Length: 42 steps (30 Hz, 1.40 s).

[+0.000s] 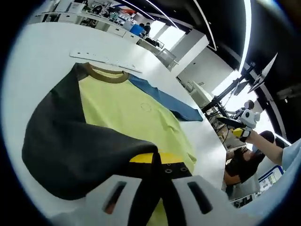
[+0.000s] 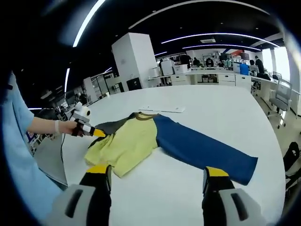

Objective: Fold the garment on the visible template until the final outline fits inside the template.

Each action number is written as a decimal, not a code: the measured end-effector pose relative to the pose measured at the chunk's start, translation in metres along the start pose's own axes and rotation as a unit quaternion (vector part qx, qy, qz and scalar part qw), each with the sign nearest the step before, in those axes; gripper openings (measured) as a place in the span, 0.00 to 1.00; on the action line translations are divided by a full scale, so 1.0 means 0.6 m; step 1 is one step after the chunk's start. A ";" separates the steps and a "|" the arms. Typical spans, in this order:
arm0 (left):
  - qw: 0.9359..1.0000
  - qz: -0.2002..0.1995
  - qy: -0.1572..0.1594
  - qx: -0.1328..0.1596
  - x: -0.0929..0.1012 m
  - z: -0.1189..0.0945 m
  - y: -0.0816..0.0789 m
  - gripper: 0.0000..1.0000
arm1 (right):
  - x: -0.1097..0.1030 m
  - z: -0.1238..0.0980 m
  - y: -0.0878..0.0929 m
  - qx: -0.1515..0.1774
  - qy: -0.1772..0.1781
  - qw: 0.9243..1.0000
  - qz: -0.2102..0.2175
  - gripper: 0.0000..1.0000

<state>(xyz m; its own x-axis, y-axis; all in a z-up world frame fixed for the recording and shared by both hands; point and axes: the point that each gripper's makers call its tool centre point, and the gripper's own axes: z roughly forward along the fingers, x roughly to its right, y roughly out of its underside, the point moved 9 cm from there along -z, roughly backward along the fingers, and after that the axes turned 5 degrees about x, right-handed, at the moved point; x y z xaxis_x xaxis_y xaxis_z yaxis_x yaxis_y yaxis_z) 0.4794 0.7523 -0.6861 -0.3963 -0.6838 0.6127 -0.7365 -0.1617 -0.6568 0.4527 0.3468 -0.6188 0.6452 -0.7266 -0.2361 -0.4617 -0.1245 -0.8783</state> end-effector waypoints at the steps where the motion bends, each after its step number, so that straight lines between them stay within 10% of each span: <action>1: 1.000 0.001 0.001 -0.006 0.000 0.005 0.004 0.00 | -0.001 -0.002 0.001 0.001 0.001 1.000 0.002 0.80; 26: 0.997 0.078 -0.017 -0.024 -0.005 0.021 0.013 0.00 | -0.008 -0.010 0.012 0.003 0.009 1.000 0.014 0.79; 42: 0.984 0.175 0.036 0.001 0.042 -0.033 0.012 0.57 | -0.021 -0.006 0.011 0.006 0.003 1.000 0.017 0.79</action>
<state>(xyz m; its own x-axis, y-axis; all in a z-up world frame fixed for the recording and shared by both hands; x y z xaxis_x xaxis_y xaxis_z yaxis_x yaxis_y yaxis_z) 0.4531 0.7479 -0.6668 -0.6644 -0.6448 0.3780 -0.5467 0.0744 -0.8340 0.4392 0.3529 -0.6202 0.6251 -0.7347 -0.2636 -0.4756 -0.0907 -0.8750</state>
